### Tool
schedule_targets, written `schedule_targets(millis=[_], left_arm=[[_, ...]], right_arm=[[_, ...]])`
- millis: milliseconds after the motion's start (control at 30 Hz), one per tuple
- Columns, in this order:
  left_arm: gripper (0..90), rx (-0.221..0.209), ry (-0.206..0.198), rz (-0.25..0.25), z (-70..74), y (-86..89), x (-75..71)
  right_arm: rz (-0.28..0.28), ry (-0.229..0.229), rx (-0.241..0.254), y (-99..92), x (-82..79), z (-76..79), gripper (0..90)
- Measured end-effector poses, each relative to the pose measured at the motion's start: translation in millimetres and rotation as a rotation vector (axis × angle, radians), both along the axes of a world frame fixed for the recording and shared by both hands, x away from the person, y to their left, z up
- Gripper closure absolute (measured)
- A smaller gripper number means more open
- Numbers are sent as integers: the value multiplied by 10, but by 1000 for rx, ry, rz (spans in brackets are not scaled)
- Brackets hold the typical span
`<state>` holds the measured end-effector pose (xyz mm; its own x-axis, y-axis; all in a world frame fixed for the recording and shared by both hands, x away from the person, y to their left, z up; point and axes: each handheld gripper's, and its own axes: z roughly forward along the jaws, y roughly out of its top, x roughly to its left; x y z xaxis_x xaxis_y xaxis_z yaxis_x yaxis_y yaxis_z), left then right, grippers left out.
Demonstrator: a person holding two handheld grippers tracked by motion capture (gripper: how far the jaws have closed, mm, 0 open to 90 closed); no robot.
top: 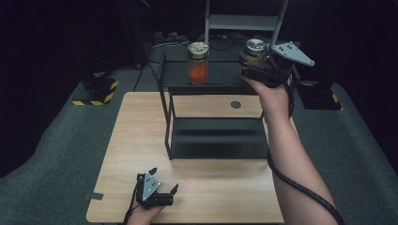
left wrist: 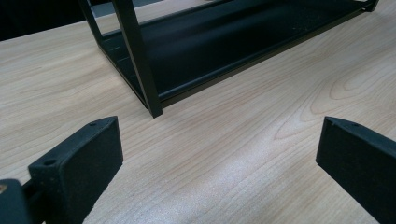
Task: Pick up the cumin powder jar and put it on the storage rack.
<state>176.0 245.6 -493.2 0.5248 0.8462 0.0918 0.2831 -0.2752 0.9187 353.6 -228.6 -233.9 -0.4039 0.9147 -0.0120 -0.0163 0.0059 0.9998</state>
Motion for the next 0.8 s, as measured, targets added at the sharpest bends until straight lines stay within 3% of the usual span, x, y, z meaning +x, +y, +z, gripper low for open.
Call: schedule_targets(millis=[800], left_arm=[[7, 4, 0, 6, 2, -16, -1]], right_arm=[[43, -44, -2, -266, -558, -93, 0]])
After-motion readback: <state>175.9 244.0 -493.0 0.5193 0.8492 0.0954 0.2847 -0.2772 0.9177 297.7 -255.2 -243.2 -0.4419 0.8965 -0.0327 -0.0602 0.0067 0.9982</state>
